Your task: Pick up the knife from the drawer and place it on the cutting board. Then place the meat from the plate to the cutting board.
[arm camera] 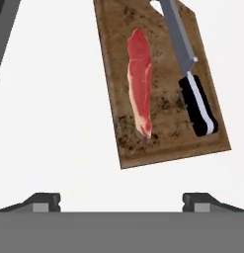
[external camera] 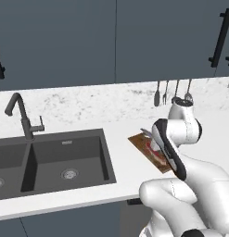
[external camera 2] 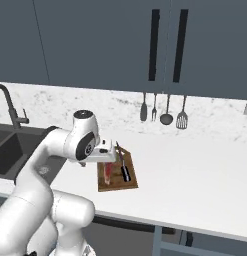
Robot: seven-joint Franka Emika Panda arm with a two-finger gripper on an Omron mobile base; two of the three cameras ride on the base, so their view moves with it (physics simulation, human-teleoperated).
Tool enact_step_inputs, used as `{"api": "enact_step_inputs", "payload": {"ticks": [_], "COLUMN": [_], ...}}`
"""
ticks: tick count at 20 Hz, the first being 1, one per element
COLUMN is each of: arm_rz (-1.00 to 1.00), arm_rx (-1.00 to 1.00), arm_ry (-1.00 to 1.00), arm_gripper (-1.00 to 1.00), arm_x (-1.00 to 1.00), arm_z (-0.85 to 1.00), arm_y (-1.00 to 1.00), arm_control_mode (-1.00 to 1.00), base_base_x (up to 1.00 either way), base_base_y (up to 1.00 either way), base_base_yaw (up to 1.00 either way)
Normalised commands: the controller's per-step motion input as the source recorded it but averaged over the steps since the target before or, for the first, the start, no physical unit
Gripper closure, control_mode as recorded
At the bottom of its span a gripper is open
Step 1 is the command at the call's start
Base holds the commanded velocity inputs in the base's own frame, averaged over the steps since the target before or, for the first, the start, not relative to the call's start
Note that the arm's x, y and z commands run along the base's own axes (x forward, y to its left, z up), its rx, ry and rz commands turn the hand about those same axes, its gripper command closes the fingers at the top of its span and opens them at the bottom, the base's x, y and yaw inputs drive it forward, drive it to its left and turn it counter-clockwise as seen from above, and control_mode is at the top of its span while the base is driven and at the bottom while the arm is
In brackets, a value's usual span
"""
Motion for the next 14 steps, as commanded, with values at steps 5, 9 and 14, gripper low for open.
{"api": "enact_step_inputs", "payload": {"ticks": [5,9,14], "arm_rz": [0.0,0.0,0.0], "arm_rx": [0.05,0.06,0.05], "arm_ry": [-0.14,-0.09,-0.11], "arm_gripper": [-1.0,-1.0,-1.0], "arm_x": [-0.35,-0.26,-0.32], "arm_z": [0.62,0.47,0.38], "arm_y": [0.04,0.14,0.16], "arm_control_mode": [-1.0,-1.0,-1.0], "base_base_x": [0.0,0.0,0.0], "base_base_y": [0.0,0.0,0.0], "base_base_yaw": [0.0,0.0,0.0]}}
